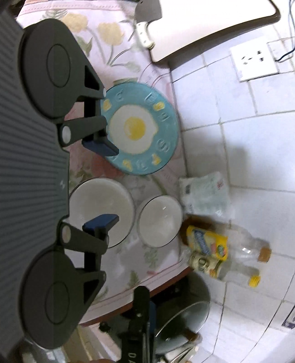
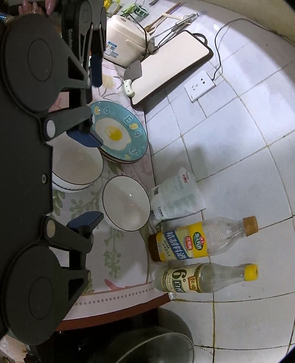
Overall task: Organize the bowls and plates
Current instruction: 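Lower the bowl into the first bowl, open both grippers and withdraw, then move both grippers to the third white bowl by the bottles and close on its rim, then lift the third white bowl with both grippers toward the nested bowls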
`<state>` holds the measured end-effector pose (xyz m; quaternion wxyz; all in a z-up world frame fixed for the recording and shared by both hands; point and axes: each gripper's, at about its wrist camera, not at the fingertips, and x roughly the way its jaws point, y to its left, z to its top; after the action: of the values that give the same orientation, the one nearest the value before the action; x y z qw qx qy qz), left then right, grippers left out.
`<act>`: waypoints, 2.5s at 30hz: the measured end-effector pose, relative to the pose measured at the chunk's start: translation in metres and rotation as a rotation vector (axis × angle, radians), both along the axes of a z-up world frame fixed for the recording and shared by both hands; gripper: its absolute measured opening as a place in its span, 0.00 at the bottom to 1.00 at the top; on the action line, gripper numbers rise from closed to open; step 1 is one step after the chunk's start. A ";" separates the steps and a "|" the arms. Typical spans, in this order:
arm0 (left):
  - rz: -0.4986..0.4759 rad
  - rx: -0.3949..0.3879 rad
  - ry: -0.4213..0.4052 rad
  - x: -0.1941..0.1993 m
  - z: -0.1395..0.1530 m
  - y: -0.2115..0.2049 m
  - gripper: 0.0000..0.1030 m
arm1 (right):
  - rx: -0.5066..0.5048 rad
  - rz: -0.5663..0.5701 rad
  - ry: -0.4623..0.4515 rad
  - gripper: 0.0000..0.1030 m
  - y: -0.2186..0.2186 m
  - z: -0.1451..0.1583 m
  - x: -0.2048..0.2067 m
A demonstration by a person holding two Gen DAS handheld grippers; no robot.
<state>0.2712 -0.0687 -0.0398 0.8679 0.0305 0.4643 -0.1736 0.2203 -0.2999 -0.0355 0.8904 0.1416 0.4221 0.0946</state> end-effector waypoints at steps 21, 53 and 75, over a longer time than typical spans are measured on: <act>-0.021 -0.099 0.006 0.093 -0.067 -0.058 0.48 | 0.109 -0.155 0.130 0.69 -0.036 -0.102 0.090; -0.057 -0.043 0.069 0.126 -0.117 -0.080 0.05 | 0.187 -0.273 0.168 0.25 -0.037 -0.155 0.102; -0.136 -0.085 -0.177 0.021 0.002 -0.032 0.06 | 0.295 -0.219 0.039 0.26 -0.014 -0.038 0.017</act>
<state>0.2918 -0.1008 -0.0378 0.8923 0.0404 0.3749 -0.2482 0.2372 -0.3136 -0.0739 0.8566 0.3176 0.4028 0.0554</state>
